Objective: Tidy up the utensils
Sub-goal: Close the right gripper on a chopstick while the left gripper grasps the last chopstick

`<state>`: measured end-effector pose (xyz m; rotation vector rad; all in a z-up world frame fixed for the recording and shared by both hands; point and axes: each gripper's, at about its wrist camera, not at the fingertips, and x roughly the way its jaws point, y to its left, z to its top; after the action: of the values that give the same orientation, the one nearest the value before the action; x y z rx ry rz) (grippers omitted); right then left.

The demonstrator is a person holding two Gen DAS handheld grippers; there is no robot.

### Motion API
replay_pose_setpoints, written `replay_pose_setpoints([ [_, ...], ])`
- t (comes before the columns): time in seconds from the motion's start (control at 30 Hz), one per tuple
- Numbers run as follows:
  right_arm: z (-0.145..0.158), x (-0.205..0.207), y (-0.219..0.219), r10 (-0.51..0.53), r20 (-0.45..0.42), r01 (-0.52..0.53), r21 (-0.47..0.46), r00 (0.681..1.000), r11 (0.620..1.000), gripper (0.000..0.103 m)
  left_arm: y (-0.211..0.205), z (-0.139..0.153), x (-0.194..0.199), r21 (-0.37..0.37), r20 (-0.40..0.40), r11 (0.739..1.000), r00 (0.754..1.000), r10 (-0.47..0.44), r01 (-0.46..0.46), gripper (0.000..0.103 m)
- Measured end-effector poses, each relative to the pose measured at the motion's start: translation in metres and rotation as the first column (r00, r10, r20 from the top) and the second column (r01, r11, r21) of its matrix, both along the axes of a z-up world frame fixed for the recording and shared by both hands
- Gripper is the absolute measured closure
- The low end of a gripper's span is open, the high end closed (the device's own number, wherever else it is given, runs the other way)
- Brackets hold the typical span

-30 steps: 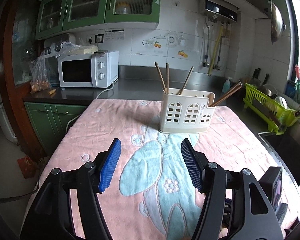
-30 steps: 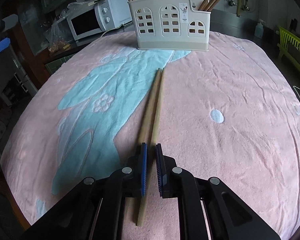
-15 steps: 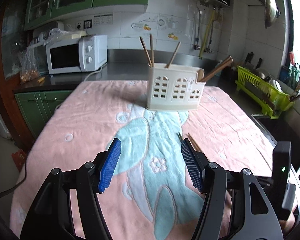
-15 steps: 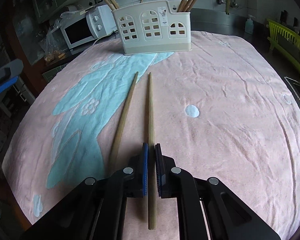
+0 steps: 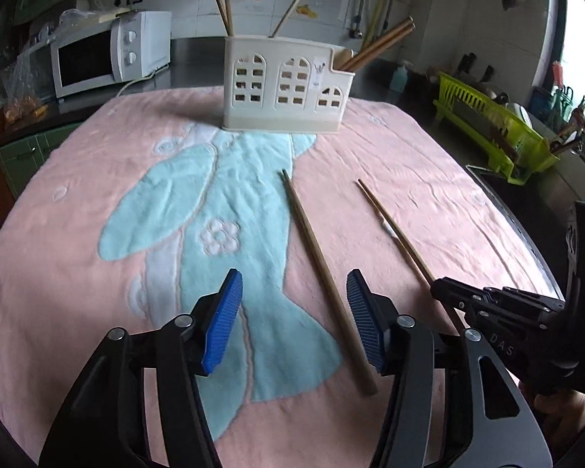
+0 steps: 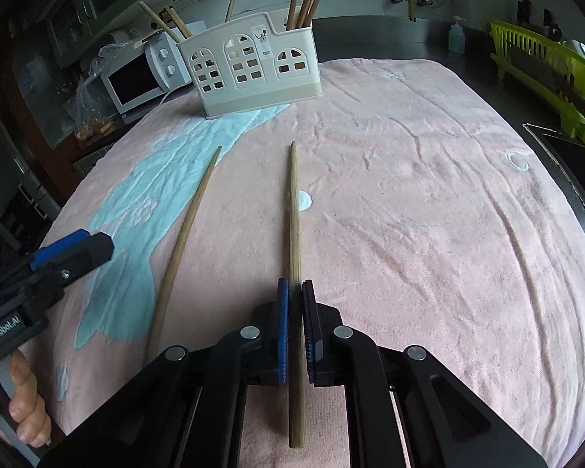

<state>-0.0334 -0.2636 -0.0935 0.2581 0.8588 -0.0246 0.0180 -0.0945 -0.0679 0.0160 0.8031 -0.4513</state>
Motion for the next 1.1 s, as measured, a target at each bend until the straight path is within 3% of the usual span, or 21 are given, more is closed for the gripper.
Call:
replay_pose_setpoints([
  [0.27, -0.003, -0.005, -0.007, 0.002, 0.0, -0.002, 0.031, 1.0, 1.0, 0.096, -0.03, -0.026, -0.003, 0.013, -0.058, 1.0, 0.998, -0.028, 0.029, 0.078],
  [0.6, -0.004, -0.008, -0.011, 0.009, 0.002, -0.009, 0.049, 1.0, 0.999, 0.096, -0.044, -0.037, 0.005, 0.03, -0.087, 0.999, 0.995, -0.038, 0.041, 0.086],
  [0.67, -0.004, -0.01, -0.011, 0.009, 0.002, -0.009, 0.049, 1.0, 0.999, 0.095, -0.045, -0.037, 0.006, 0.049, -0.086, 0.998, 0.996, -0.028, 0.033, 0.093],
  [0.87, -0.001, -0.021, -0.01, 0.023, -0.001, -0.023, 0.037, 1.0, 0.999, 0.088, -0.04, -0.035, 0.009, 0.053, -0.102, 0.998, 0.994, -0.027, 0.032, 0.096],
  [1.1, -0.003, -0.024, -0.005, 0.026, -0.002, -0.026, 0.008, 1.0, 1.0, 0.088, -0.038, -0.035, 0.009, 0.057, -0.11, 0.997, 0.993, -0.042, 0.049, 0.095],
])
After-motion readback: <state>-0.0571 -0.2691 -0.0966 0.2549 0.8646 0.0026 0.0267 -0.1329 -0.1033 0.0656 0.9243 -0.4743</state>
